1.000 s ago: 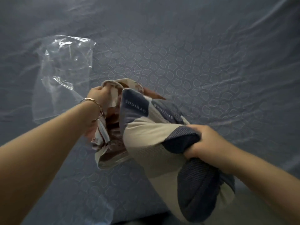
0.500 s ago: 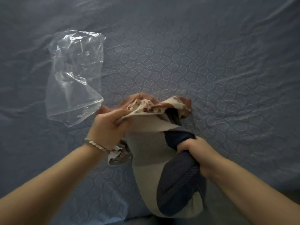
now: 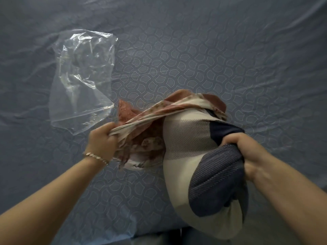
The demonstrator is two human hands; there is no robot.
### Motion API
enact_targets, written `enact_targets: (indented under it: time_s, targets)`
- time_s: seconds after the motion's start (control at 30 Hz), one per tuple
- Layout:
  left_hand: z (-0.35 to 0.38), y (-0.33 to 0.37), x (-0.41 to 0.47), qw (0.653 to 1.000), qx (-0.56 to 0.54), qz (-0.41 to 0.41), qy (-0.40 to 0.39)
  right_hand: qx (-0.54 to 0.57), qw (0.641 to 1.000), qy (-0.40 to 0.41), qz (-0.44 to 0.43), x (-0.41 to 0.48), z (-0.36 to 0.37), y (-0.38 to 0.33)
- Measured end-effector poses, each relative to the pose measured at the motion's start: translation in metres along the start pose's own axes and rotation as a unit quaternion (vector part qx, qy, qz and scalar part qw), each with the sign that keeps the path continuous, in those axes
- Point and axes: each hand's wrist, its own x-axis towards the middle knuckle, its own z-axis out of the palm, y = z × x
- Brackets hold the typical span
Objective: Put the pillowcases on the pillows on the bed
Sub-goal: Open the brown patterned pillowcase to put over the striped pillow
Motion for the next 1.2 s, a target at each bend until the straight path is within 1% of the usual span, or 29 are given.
enact_targets:
  time_s: [0.03,0.07,0.1,0.13,0.17,0.2,0.23,0.27,0.3,0.33,0.37,0.4,0.43,0.47,0.6,0.63,0.7,0.73,0.77,0.8,0.87,0.9,0.93,1.0,1.03,1.07,1.1,1.17,1.2]
  targets:
    - [-0.004,-0.016,-0.007,0.998,0.023,-0.047,0.02,0.01,1.0,-0.004,0.0,-0.001,-0.002,-0.004]
    - [-0.009,-0.032,-0.014,0.993,0.067,-0.095,0.014,0.015,1.0,-0.002,-0.003,-0.001,-0.003,-0.008]
    - [-0.013,-0.043,-0.023,0.982,0.113,-0.148,-0.042,0.019,1.0,0.002,-0.007,0.0,-0.003,-0.01]
    - [-0.009,-0.05,-0.036,0.952,0.17,-0.205,-0.152,0.015,1.0,0.007,-0.017,0.001,-0.001,-0.01]
    - [-0.002,-0.049,-0.048,0.895,0.234,-0.238,-0.297,-0.001,0.999,0.015,-0.033,0.003,0.001,-0.007]
    - [0.009,-0.046,-0.06,0.822,0.281,-0.231,-0.437,-0.028,0.998,0.026,-0.058,0.005,0.004,-0.002]
    - [0.022,-0.04,-0.068,0.771,0.3,-0.204,-0.523,-0.061,0.993,0.038,-0.089,0.006,0.008,0.004]
    - [0.035,-0.033,-0.071,0.762,0.301,-0.175,-0.546,-0.089,0.987,0.047,-0.125,0.007,0.011,0.01]
    - [0.043,-0.022,-0.068,0.795,0.264,-0.147,-0.527,-0.111,0.981,0.047,-0.153,0.007,0.013,0.016]
    - [0.047,-0.01,-0.058,0.863,0.189,-0.137,-0.448,-0.134,0.975,0.038,-0.172,0.008,0.014,0.022]
    - [0.051,0.001,-0.045,0.927,0.105,-0.116,-0.34,-0.155,0.97,0.031,-0.184,0.008,0.014,0.027]
    - [0.052,0.017,-0.031,0.97,0.039,-0.07,-0.23,-0.174,0.966,0.024,-0.192,0.01,0.013,0.031]
    - [0.053,0.034,-0.017,0.987,0.016,-0.017,-0.157,-0.193,0.961,0.019,-0.2,0.012,0.012,0.034]
    - [0.055,0.049,-0.005,0.991,0.023,0.022,-0.127,-0.212,0.955,0.015,-0.206,0.015,0.011,0.036]
    - [0.064,0.076,0.016,0.987,0.084,0.1,-0.094,-0.237,0.946,0.017,-0.22,0.021,0.018,0.037]
    - [0.063,0.076,0.015,0.983,0.091,0.138,-0.085,-0.236,0.946,0.023,-0.22,0.021,0.019,0.036]
    - [0.067,0.072,0.017,0.955,0.157,0.241,-0.069,-0.238,0.946,0.027,-0.22,0.023,0.018,0.036]
    - [0.068,0.072,0.022,0.947,0.192,0.243,-0.087,-0.238,0.946,0.024,-0.217,0.023,0.017,0.037]
    - [0.07,0.072,0.028,0.946,0.215,0.214,-0.118,-0.241,0.946,0.021,-0.216,0.025,0.015,0.037]
    - [0.072,0.072,0.035,0.957,0.193,0.171,-0.13,-0.248,0.944,0.017,-0.217,0.025,0.013,0.038]
    - [0.072,0.071,0.054,0.989,0.104,0.036,-0.098,-0.267,0.938,0.014,-0.221,0.028,0.008,0.039]
    - [0.071,0.07,0.065,0.995,0.059,-0.04,-0.073,-0.278,0.934,0.012,-0.224,0.03,0.006,0.039]
    - [0.07,0.07,0.073,0.994,0.019,-0.092,-0.051,-0.289,0.931,0.009,-0.222,0.031,0.005,0.04]
    - [0.066,0.067,0.082,0.988,-0.066,-0.127,-0.061,-0.308,0.926,0.002,-0.219,0.034,0.006,0.041]
    - [0.063,0.068,0.081,0.985,-0.091,-0.108,-0.096,-0.318,0.922,0.001,-0.22,0.035,0.006,0.041]
    - [0.058,0.067,0.078,0.987,-0.077,-0.063,-0.129,-0.327,0.919,0.0,-0.221,0.037,0.007,0.042]
    - [0.055,0.065,0.075,0.988,-0.025,0.002,-0.15,-0.335,0.915,-0.002,-0.223,0.038,0.007,0.042]
    - [0.052,0.061,0.073,0.971,0.114,0.168,-0.13,-0.346,0.911,-0.006,-0.225,0.042,0.006,0.041]
    - [0.051,0.062,0.072,0.957,0.165,0.216,-0.102,-0.35,0.909,-0.007,-0.226,0.043,0.005,0.04]
